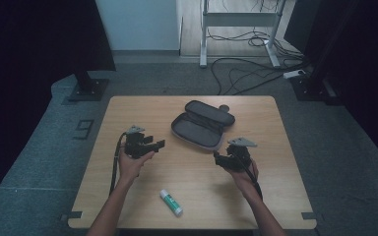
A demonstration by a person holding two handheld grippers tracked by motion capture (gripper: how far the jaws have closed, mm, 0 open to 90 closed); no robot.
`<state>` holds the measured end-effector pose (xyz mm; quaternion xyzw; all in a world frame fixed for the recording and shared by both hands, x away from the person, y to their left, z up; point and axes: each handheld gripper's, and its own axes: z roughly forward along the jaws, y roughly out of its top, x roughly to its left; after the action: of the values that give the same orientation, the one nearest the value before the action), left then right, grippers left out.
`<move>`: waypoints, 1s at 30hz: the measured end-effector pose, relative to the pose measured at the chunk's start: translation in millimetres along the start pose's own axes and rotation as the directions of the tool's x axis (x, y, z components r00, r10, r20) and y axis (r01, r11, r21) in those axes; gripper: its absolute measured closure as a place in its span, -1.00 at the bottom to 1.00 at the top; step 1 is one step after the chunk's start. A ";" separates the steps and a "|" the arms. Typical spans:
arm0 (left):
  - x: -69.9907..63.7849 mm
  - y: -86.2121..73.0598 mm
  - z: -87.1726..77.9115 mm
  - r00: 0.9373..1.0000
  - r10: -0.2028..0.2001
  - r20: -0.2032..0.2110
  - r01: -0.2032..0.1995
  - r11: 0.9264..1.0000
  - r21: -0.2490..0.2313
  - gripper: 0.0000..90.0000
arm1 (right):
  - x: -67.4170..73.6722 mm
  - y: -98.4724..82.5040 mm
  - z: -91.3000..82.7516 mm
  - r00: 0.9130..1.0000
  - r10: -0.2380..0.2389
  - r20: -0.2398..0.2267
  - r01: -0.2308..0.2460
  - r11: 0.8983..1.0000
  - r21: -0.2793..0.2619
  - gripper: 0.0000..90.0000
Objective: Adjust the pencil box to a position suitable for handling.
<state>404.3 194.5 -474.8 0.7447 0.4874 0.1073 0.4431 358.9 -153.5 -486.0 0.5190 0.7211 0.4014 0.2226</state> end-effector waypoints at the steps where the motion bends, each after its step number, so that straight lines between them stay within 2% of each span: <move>1: 0.3 0.6 1.6 1.000 0.000 -0.003 0.000 1.000 0.000 -0.20 | -0.1 1.0 1.5 1.000 -0.003 0.000 0.003 1.000 0.002 -0.39; 5: 6.2 3.4 6.9 1.000 -0.030 0.003 0.030 0.999 -0.011 -0.19 | -1.2 5.0 9.3 1.000 0.004 0.009 -0.004 1.000 0.010 -0.37; 9: 9.4 6.0 11.8 0.999 -0.041 -0.003 0.041 0.999 -0.008 -0.19 | -4.1 6.7 14.8 1.000 0.017 0.015 -0.017 1.000 0.015 -0.34; 15: 8.9 11.4 21.1 0.999 -0.040 -0.006 0.040 0.999 -0.003 -0.19 | -10.7 6.2 26.5 0.999 0.040 0.019 -0.041 0.999 0.033 -0.31; 18: 9.9 13.0 27.0 0.999 -0.041 -0.015 0.041 0.999 0.009 -0.18 | -11.9 10.3 30.1 0.999 0.038 0.026 -0.039 0.998 0.042 -0.31; 21: 9.3 17.8 33.2 0.999 -0.043 -0.019 0.043 0.999 0.018 -0.18 | -14.4 17.6 34.3 0.998 0.051 0.025 -0.051 0.998 0.030 -0.28; 23: 9.2 19.7 34.7 0.999 -0.038 -0.022 0.039 0.999 0.018 -0.18 | -16.0 19.8 38.2 0.998 0.060 0.027 -0.061 0.997 0.039 -0.28; 25: 11.6 23.1 38.0 0.998 -0.053 -0.020 0.054 0.998 0.015 -0.18 | -17.0 21.1 41.1 0.998 0.063 0.029 -0.064 0.997 0.041 -0.28; 30: 11.5 28.9 46.6 0.998 -0.048 -0.027 0.048 0.999 0.021 -0.18 | -18.0 25.1 51.2 0.997 0.071 0.036 -0.073 0.996 0.046 -0.22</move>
<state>455.9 174.2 -483.1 0.7360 0.5122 0.1013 0.4309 417.5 -148.9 -497.0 0.5567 0.7073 0.3829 0.2079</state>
